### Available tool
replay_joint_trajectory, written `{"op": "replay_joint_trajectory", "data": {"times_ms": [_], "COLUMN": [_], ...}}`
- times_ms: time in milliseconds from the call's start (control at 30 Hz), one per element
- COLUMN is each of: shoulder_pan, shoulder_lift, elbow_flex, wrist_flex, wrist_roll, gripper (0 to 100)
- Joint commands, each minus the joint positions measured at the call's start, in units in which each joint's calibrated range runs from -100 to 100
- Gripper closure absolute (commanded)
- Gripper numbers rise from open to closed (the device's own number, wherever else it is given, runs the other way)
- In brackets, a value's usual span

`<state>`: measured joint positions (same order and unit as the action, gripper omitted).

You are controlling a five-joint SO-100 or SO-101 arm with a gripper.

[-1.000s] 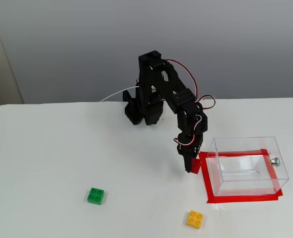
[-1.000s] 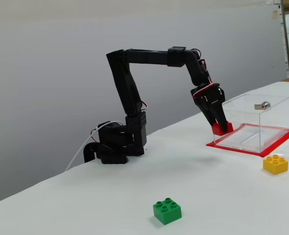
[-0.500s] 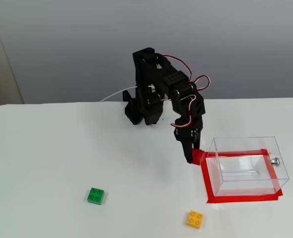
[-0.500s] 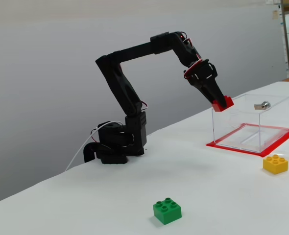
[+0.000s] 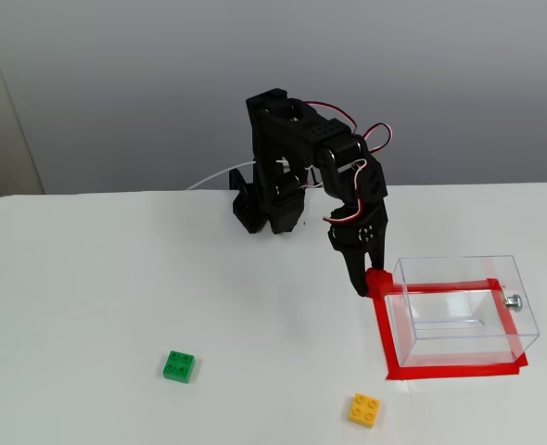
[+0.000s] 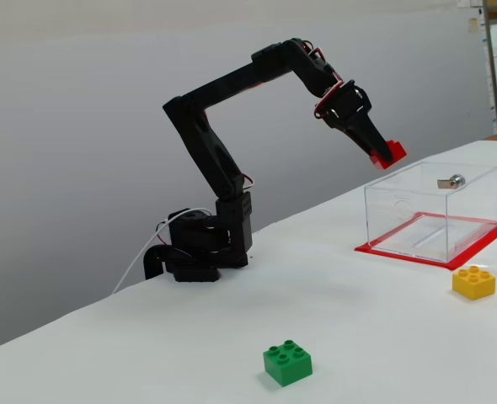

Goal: Pick the red lego brick and place it into the transparent box

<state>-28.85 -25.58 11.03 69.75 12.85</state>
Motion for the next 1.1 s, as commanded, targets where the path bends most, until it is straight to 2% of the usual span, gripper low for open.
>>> {"op": "replay_joint_trajectory", "data": {"times_ms": [0,167,500,1067], "shoulder_pan": [-1.7,-5.4,-12.2,-20.3], "shoulder_lift": [-1.1,1.0,11.2,23.5], "elbow_flex": [-2.7,-3.5,-15.5,-25.9], "wrist_flex": [-0.6,-0.6,-0.6,-0.6], "wrist_roll": [-0.2,-0.8,-3.0,-3.2], "gripper": [90,90,90,90]}}
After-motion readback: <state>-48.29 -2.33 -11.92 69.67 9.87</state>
